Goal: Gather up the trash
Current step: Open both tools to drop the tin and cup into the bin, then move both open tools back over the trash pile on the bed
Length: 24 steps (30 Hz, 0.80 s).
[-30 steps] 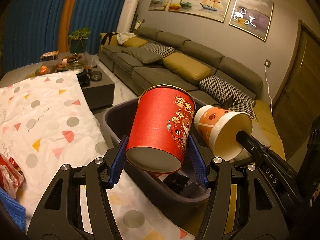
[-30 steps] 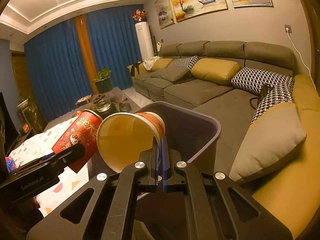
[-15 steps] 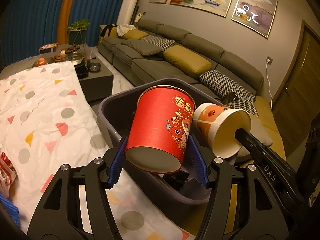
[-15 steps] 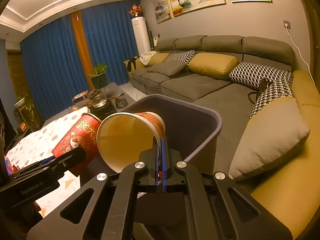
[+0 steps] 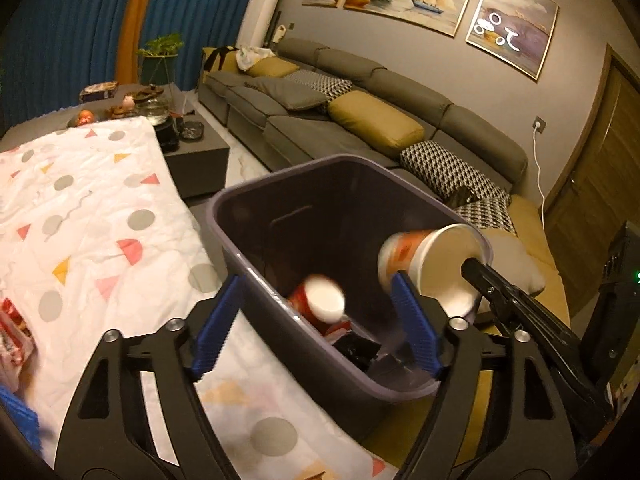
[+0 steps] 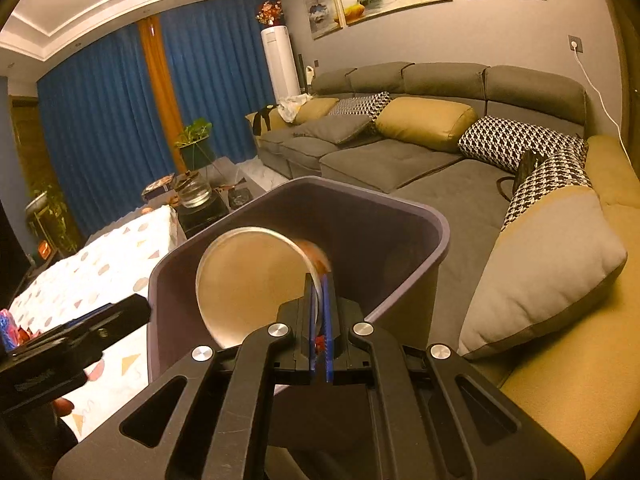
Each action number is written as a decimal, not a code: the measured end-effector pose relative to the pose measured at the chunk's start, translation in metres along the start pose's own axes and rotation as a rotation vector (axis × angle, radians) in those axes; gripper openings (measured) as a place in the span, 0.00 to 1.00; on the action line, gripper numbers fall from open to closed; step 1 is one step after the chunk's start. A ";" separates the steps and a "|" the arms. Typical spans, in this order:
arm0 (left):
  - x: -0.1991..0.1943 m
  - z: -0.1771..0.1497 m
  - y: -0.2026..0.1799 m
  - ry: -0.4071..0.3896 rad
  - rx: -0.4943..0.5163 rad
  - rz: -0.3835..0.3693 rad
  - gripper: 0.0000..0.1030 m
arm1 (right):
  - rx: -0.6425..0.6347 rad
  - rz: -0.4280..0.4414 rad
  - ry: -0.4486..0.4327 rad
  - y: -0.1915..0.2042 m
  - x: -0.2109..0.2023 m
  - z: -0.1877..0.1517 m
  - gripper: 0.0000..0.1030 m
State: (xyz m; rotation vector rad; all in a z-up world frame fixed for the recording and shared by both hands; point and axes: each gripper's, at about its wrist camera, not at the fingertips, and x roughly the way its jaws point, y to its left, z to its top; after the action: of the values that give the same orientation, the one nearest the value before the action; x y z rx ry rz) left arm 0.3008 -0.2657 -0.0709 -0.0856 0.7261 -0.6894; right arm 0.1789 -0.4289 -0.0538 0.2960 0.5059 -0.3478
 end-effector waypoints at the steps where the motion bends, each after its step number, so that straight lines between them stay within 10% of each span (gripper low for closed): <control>1: -0.005 -0.001 0.002 -0.010 -0.004 0.009 0.79 | 0.001 -0.002 -0.002 0.000 0.000 -0.001 0.12; 12: -0.085 -0.021 0.036 -0.108 -0.044 0.253 0.91 | 0.015 0.004 -0.110 0.006 -0.054 -0.020 0.75; 24: -0.213 -0.084 0.085 -0.224 -0.088 0.525 0.92 | -0.066 0.131 -0.133 0.060 -0.114 -0.049 0.83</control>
State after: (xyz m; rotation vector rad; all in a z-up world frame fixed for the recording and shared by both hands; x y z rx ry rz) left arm 0.1793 -0.0573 -0.0359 -0.0477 0.5305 -0.1421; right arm 0.0892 -0.3287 -0.0244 0.2392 0.3641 -0.2210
